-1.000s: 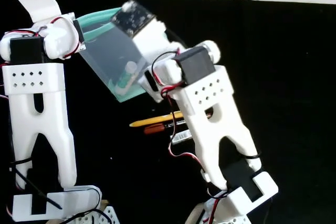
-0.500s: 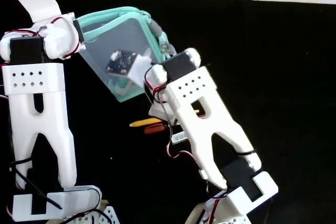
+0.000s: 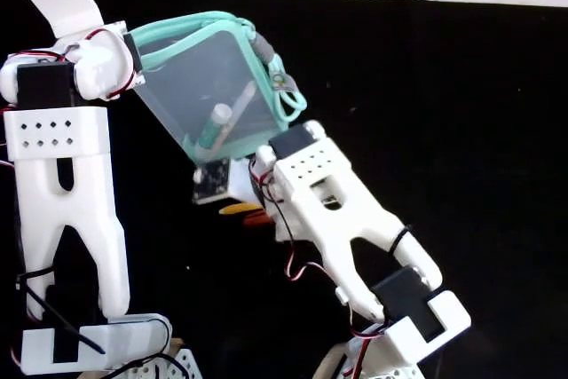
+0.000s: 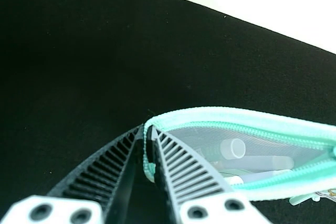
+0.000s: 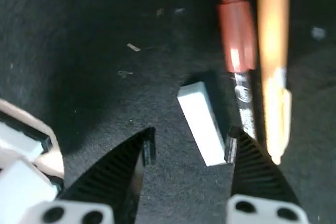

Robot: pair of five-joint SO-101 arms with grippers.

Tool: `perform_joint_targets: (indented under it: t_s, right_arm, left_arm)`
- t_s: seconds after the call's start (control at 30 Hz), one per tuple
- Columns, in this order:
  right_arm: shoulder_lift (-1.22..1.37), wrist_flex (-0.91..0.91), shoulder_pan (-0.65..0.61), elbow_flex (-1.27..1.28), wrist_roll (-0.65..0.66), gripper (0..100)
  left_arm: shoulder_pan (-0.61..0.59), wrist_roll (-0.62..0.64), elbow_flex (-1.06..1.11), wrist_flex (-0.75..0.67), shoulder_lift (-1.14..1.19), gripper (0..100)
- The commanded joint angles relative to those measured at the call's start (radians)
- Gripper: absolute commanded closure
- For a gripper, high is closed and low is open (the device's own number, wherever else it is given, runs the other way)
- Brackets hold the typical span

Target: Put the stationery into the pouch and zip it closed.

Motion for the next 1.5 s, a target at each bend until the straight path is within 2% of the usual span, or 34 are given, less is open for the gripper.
perform_joint_targets:
  t_s: [0.0,0.43,0.53,0.63,0.87,1.17,1.47]
  right_arm:
    - [-0.039,-0.053,0.004,0.061,0.086,77.9]
    - [0.179,-0.205,0.010,0.084,0.160,78.2]
    - [0.209,-0.237,0.010,0.084,0.152,85.3]
    - [0.216,-0.257,0.010,0.084,0.150,98.1]
    - [0.213,-0.260,0.038,0.076,0.115,99.3]
    - [0.165,-0.245,0.097,-0.102,-0.160,99.2]
    - [-0.068,-0.148,0.094,-0.108,-0.278,99.2]
  left_arm:
    - [0.005,-0.006,0.045,0.011,0.018,99]
    - [0.005,-0.006,0.045,0.012,0.018,99]
    - [0.005,-0.006,0.065,0.009,0.016,99]
    - [0.005,-0.006,0.082,0.005,0.016,99]
    - [0.005,-0.006,0.082,0.005,0.016,99]
    - [0.005,-0.005,0.081,0.003,0.016,99]
    - [0.005,-0.005,0.081,0.003,0.016,99]
